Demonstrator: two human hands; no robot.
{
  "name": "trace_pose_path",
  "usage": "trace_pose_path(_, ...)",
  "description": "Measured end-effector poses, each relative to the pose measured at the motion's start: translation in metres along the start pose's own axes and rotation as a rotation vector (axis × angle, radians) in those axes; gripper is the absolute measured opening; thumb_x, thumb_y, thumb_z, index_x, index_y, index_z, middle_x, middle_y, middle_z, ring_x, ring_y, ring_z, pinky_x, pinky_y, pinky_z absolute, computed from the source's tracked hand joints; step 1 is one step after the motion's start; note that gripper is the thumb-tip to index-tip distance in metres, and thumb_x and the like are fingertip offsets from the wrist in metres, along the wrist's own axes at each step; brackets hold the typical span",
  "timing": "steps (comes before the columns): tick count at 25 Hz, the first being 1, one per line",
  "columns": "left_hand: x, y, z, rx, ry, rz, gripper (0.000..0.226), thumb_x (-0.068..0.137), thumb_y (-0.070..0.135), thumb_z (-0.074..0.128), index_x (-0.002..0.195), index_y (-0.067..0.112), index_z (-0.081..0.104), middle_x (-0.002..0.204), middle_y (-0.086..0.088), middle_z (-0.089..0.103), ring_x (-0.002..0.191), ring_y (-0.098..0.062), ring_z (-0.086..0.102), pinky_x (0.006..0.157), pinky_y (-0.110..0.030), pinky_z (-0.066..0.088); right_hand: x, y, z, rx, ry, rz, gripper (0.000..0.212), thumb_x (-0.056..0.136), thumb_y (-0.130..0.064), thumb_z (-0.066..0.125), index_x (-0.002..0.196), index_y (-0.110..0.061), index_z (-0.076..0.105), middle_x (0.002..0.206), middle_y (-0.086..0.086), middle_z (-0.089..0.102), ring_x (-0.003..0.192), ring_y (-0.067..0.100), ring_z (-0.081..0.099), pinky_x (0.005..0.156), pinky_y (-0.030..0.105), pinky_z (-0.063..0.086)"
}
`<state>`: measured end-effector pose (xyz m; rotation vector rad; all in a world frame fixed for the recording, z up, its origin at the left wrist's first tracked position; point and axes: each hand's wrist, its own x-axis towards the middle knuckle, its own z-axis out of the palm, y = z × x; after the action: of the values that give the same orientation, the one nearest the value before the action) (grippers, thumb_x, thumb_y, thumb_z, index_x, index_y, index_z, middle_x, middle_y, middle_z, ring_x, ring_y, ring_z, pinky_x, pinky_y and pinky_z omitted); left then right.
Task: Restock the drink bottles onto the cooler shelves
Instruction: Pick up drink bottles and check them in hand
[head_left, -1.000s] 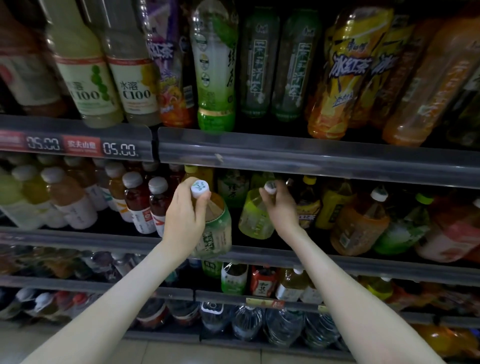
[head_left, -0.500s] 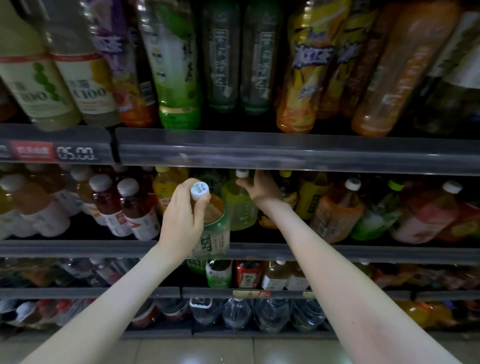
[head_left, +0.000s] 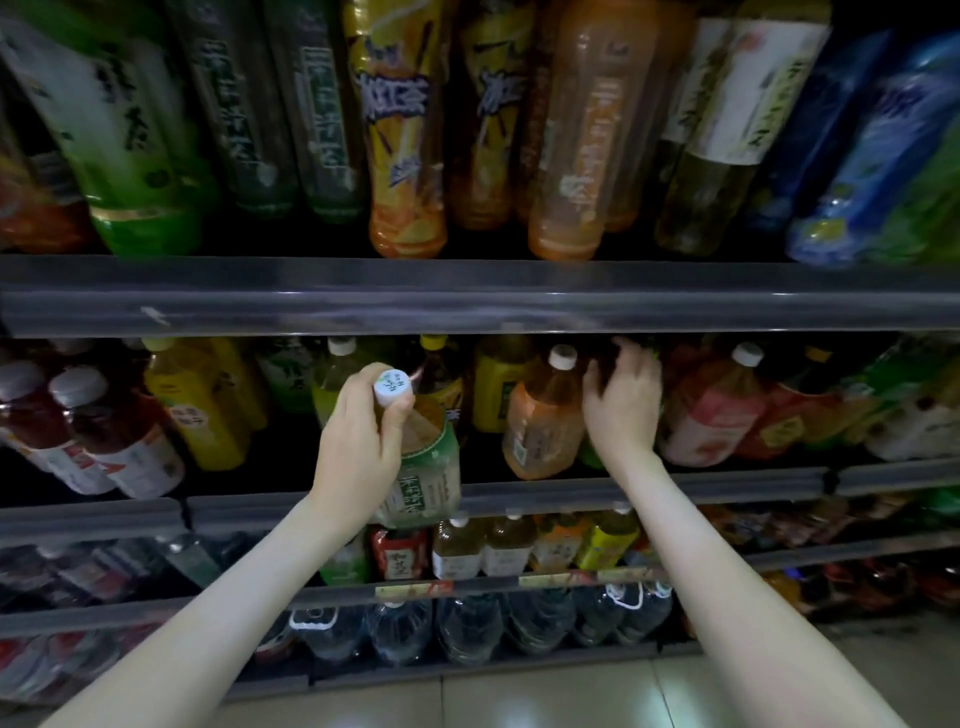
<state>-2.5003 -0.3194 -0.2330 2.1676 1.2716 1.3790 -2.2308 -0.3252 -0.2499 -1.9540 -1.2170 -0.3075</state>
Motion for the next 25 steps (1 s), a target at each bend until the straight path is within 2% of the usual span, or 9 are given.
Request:
trace_pose_path(3,-0.001,0.021,0.027,-0.025,0.003,0.000,0.042,0.097,0.029,0.041,0.121,-0.004,0.049,0.109,-0.001,0.050,0.095,0.005,0.041,0.081,0.005,0.029,0.019,0.037,-0.005,-0.121,-0.112,0.005,0.045,0.095,-0.024,0.055,0.131,0.001,0.048,0.123,0.026,0.048,0.108,0.043,0.045,0.090,0.048,0.040)
trace_pose_path(6,-0.001,0.038,0.054,-0.026,0.012,0.007,0.044,0.099,0.033,0.041,0.120,-0.004,0.050,0.108,-0.001,0.050,0.096,0.003,0.042,0.082,0.005,0.028,0.039,0.057,-0.006,-0.148,-0.277,0.006,0.048,0.098,-0.032,0.048,0.139,-0.009,0.041,0.137,0.021,0.037,0.120,0.038,0.037,0.098,0.045,0.040)
trace_pose_path(9,-0.003,0.052,0.074,-0.018,0.031,0.012,0.049,0.096,0.037,0.036,0.120,-0.003,0.050,0.108,-0.001,0.052,0.098,-0.001,0.044,0.083,0.003,0.029,0.056,0.069,-0.016,-0.016,-0.477,0.053,0.046,0.098,-0.041,0.045,0.139,-0.022,0.037,0.134,0.013,0.047,0.114,0.034,0.051,0.084,0.042,0.050)
trace_pose_path(10,-0.003,0.056,0.079,-0.017,0.044,0.016,0.049,0.096,0.037,0.036,0.120,-0.004,0.050,0.108,-0.001,0.051,0.098,0.001,0.044,0.083,0.004,0.029,0.058,0.075,-0.020,0.034,-0.495,0.057,0.043,0.097,-0.040,0.046,0.135,-0.021,0.038,0.124,0.010,0.054,0.106,0.033,0.057,0.076,0.037,0.051)
trace_pose_path(12,-0.005,0.062,0.089,-0.019,0.060,0.018,0.048,0.096,0.037,0.036,0.120,-0.004,0.050,0.107,0.000,0.051,0.096,0.002,0.043,0.083,0.003,0.030,0.053,0.089,-0.031,0.111,-0.384,0.070,0.037,0.096,-0.035,0.051,0.123,-0.012,0.043,0.095,0.009,0.059,0.087,0.034,0.063,0.062,0.030,0.043)
trace_pose_path(15,-0.005,0.072,0.103,-0.018,0.052,0.010,0.048,0.096,0.037,0.036,0.119,-0.003,0.050,0.107,-0.003,0.053,0.096,0.001,0.044,0.083,0.002,0.031,0.042,0.109,-0.038,0.155,-0.214,0.022,0.035,0.095,-0.033,0.055,0.110,-0.002,0.046,0.074,0.013,0.061,0.067,0.037,0.063,0.052,0.034,0.045)
trace_pose_path(21,-0.003,0.082,0.107,0.007,0.079,-0.001,0.053,0.097,0.043,0.034,0.118,-0.003,0.050,0.106,-0.002,0.053,0.093,0.000,0.044,0.081,0.001,0.031,0.069,0.108,-0.021,0.064,-0.411,0.085,0.050,0.099,-0.040,0.044,0.135,-0.007,0.036,0.120,0.018,0.056,0.099,0.036,0.060,0.066,0.031,0.041)
trace_pose_path(23,-0.003,0.083,0.102,0.027,0.107,0.007,0.052,0.097,0.042,0.035,0.117,-0.003,0.051,0.105,-0.001,0.052,0.094,0.001,0.044,0.082,0.002,0.031,0.078,0.110,-0.016,0.106,-0.439,0.053,0.049,0.098,-0.040,0.045,0.134,-0.008,0.038,0.116,0.017,0.059,0.095,0.034,0.061,0.066,0.032,0.041)
trace_pose_path(25,-0.001,0.082,0.096,0.038,0.113,0.015,0.056,0.098,0.046,0.033,0.116,-0.003,0.051,0.106,0.000,0.051,0.096,0.001,0.044,0.083,0.002,0.030,0.084,0.112,-0.018,0.156,-0.448,0.070,0.038,0.096,-0.038,0.050,0.122,-0.010,0.048,0.100,0.010,0.063,0.088,0.030,0.063,0.062,0.029,0.040)
